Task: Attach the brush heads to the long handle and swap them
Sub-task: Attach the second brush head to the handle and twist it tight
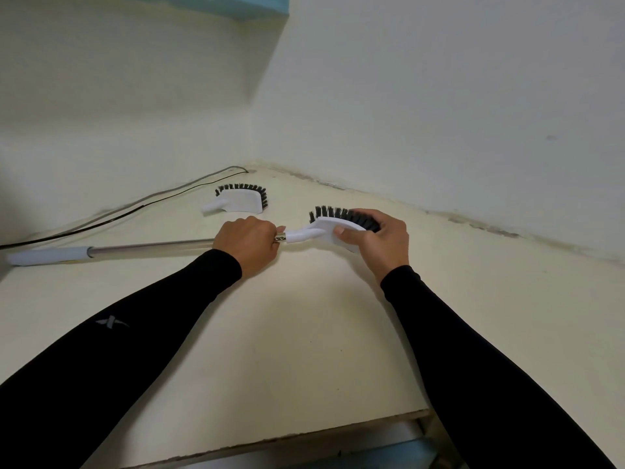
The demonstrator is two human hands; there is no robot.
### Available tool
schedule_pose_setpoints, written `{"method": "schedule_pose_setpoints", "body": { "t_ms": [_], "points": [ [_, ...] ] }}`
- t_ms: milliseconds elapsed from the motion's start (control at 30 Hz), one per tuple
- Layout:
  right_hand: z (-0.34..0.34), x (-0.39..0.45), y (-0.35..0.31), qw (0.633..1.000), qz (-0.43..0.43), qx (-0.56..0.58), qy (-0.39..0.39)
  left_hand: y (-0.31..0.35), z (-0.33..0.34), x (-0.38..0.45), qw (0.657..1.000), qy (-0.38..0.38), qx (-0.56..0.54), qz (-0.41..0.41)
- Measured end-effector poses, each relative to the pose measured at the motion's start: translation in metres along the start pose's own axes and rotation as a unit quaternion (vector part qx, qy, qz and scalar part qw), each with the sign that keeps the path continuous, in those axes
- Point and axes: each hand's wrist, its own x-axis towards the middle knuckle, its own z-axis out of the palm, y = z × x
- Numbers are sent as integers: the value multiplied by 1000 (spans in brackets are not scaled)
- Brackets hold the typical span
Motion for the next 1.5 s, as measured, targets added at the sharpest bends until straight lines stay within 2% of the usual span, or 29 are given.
{"method": "schedule_pose_setpoints", "body": {
  "t_ms": [300, 467, 600, 767, 867, 967, 1133, 1300, 1500],
  "points": [
    [-1, 0, 0, 999, 42, -6, -21, 3, 10, -8, 999, 33, 14, -16],
    [1, 0, 2, 999, 32, -16, -8, 2, 9, -8, 999, 16, 9, -27],
    [1, 0, 5, 999, 21, -39, -4, -4, 6, -8, 999, -11, -30, -26],
    [-1, 2, 8, 998, -1, -58, 13, -8, -2, -15, 991, 20, -131, -6],
    [-4, 3, 9, 997, -17, -75, 27, -19, -9, -25, 985, 2, -175, -6],
    [-8, 4, 11, 995, -17, -96, 36, -35, -9, -41, 985, -10, -172, -25],
    [-10, 4, 13, 986, -27, -160, 39, -55, -8, -54, 988, 14, -151, -33],
    [-13, 6, 15, 974, -30, -222, 41, -56, -7, -57, 980, 14, -197, -33],
    [-14, 10, 18, 971, -20, -232, 48, -52, -4, -53, 979, 21, -202, -31]
  ]
}}
